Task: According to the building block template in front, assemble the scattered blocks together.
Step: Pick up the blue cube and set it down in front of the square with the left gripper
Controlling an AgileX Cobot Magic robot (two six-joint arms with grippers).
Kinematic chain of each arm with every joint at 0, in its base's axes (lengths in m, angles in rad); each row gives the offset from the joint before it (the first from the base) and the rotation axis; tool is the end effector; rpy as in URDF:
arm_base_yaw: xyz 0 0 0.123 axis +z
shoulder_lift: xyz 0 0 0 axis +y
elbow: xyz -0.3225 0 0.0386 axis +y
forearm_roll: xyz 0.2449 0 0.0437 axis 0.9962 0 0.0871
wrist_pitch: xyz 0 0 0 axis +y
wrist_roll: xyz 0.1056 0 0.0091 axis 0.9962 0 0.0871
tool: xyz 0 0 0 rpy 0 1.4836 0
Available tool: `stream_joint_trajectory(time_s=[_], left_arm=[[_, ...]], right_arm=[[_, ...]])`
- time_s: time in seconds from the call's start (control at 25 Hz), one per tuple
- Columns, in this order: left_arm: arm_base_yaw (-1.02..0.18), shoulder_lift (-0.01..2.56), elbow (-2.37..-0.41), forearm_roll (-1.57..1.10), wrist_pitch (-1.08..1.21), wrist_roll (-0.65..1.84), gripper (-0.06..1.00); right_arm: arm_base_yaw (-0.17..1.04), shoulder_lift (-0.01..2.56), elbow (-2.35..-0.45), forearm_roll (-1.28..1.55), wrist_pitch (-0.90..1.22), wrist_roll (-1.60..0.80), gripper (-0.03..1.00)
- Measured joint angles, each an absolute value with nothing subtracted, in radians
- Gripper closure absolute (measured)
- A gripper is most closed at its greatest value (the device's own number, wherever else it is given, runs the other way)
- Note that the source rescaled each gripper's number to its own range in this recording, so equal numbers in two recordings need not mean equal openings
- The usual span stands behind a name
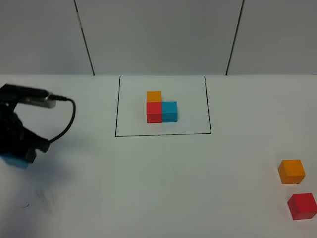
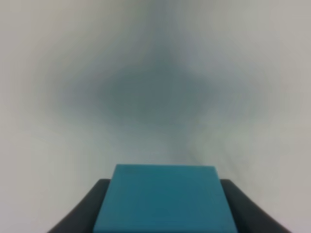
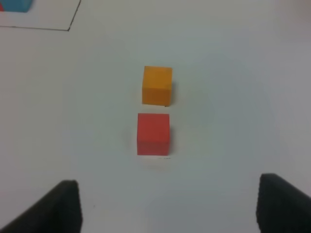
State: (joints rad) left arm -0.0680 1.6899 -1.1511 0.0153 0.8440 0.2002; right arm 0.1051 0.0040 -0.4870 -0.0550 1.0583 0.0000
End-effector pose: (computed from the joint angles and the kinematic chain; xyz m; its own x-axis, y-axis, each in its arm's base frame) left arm 0.3373 -0.0218 0.2484 -0.9254 0.2723 -0.2635 0.2639 0.9622 0.0675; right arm -0.0316 -0.0084 0.2656 -0.4639 -0.0760 -0.8826 -0.0752 0.9961 -0.0463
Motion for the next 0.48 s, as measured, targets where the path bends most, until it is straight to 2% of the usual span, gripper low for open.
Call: stream_joint_trajectory(time_s=[0.2,0.32,0.48], left_arm=[[-0.242,1.694,-1.410,-0.210,1.064,0.685,0.94],[-0.391,1.712,-1.519,-0.233,1.091,0.813,0.94],[-0.590,1.780,-1.631,-0.173,1.143,0.839,0.94]], right_arm=[[0.105,0.004,-0.487,-0.055,1.058,0.000,0.43],[0.105,0.004,-0.487,-0.055,1.058,0.000,0.43],[0.105,0.004,-0.487,-0.055,1.058,0.000,0.43]])
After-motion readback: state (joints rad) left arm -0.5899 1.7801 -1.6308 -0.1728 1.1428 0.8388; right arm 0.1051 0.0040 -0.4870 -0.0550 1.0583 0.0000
